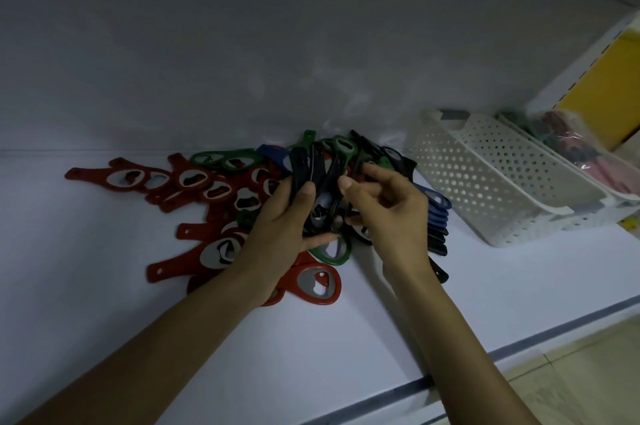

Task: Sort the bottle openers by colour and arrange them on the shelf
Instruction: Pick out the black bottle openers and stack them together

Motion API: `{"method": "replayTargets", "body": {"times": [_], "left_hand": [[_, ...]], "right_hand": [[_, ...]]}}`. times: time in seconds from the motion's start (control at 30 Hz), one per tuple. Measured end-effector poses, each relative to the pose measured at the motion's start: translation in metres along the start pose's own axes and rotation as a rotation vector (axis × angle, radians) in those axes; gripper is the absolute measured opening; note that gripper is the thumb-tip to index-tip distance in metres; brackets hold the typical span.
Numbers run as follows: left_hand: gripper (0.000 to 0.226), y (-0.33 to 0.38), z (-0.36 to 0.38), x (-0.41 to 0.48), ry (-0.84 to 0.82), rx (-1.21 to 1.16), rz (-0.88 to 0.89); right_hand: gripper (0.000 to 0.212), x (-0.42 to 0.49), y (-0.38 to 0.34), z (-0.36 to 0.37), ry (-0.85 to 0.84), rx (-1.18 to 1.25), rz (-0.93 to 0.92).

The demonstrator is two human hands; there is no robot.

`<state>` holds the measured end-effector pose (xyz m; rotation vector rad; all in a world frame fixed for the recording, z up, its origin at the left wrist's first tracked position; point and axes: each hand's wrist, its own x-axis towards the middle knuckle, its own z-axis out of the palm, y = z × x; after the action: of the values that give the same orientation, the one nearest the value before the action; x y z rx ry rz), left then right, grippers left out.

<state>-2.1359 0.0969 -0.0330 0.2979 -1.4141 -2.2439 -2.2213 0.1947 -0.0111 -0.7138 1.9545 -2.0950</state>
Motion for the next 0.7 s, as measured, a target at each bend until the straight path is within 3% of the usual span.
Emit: {"method": "replayTargets", "body": {"times": [0.17, 0.3, 0.4, 0.53, 0.7], "left_hand": [[0.026, 0.002, -0.002, -0.002, -0.081, 0.086, 0.035], [0.034, 0.002, -0.005, 0.002, 0.071, 0.089, 0.046], [0.03, 0.008, -0.008, 0.006, 0.178, 0.023, 0.051], [0.032, 0.012, -0.009, 0.006, 0.238, -0.063, 0.034], [0.03, 0.01, -0.008, 0.006, 0.224, -0.103, 0.024]], "right_hand": [[0.024, 0.007, 0.002, 0.006, -0.005, -0.103, -0.03], [0.023, 0.016, 0.009, -0.001, 0.031, -0.203, -0.164], [0.015, 0.015, 0.021, -0.017, 0.026, -0.511, -0.234], [0.031, 0.013, 0.035, -0.023, -0.153, -1.056, -0.324], [0.02, 0.011, 0.031, -0.018, -0.121, -1.167, -0.39]]}}
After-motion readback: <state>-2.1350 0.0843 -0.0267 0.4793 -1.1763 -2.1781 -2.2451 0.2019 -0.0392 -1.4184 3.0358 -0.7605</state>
